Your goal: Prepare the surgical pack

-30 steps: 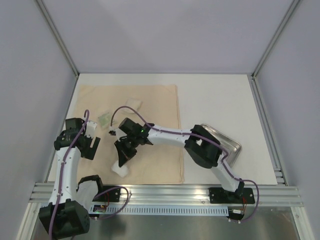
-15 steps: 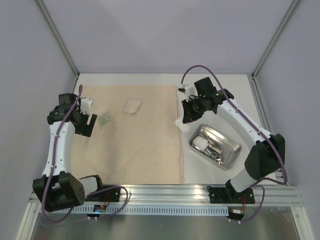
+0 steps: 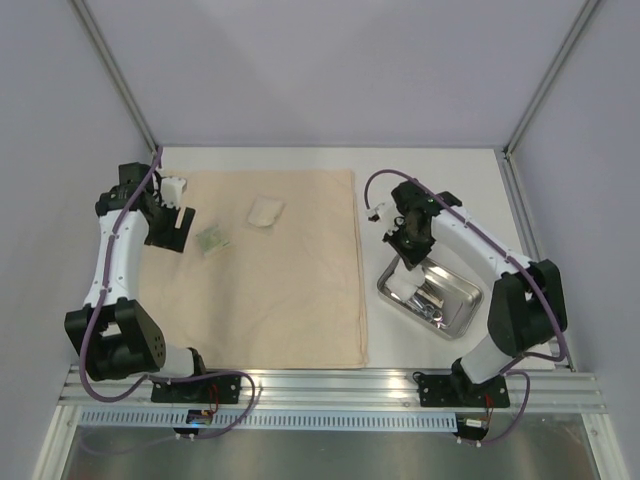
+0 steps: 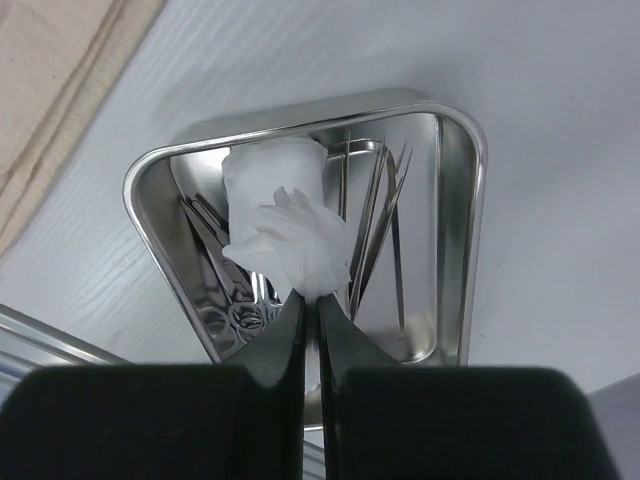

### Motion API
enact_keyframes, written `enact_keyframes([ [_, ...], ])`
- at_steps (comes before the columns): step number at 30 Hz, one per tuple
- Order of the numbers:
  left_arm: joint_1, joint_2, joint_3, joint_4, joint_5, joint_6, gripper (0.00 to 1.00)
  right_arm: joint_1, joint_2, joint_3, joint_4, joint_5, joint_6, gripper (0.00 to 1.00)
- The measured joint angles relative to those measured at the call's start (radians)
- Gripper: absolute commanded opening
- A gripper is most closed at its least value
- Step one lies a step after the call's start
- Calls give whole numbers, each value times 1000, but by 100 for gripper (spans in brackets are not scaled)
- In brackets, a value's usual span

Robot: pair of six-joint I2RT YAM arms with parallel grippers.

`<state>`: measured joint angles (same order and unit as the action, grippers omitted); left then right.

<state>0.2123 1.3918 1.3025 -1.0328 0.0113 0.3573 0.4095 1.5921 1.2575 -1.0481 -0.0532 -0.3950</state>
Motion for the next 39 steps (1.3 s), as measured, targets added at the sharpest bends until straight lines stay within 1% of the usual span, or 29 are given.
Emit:
enact_keyframes([
  [8,0,42,11,-14,0,-11,87,-25,91,0,29,19,-38,0],
  [14,0,45,23,-21,0,-16,87,-60,98,0,86,17,-48,0],
  [22,0,47,23,-23,0,-19,87,-73,132,-1,117,0,-56,1],
  [24,0,47,23,-23,0,-19,87,-73,137,-1,132,0,-56,5],
  [25,0,47,23,-23,0,-19,87,-73,139,-1,140,0,-56,11],
  [27,0,47,23,-24,0,-19,87,-73,140,-2,155,0,-56,15],
  [28,0,47,23,-25,0,-19,87,-73,140,-2,159,0,-56,19],
  [30,0,47,23,-26,0,-19,87,-73,140,-2,165,1,-56,23],
  [31,0,47,23,-26,0,-19,87,-73,141,-2,167,2,-56,27],
  [34,0,47,23,-26,0,-19,87,-73,142,-2,172,5,-56,26],
  [37,0,47,23,-26,0,-19,87,-73,150,-2,171,5,-55,12],
  [38,0,47,23,-26,0,-19,87,-73,153,-2,170,3,-56,12],
  [39,0,47,23,-26,0,-19,87,-73,157,-2,170,3,-55,16],
])
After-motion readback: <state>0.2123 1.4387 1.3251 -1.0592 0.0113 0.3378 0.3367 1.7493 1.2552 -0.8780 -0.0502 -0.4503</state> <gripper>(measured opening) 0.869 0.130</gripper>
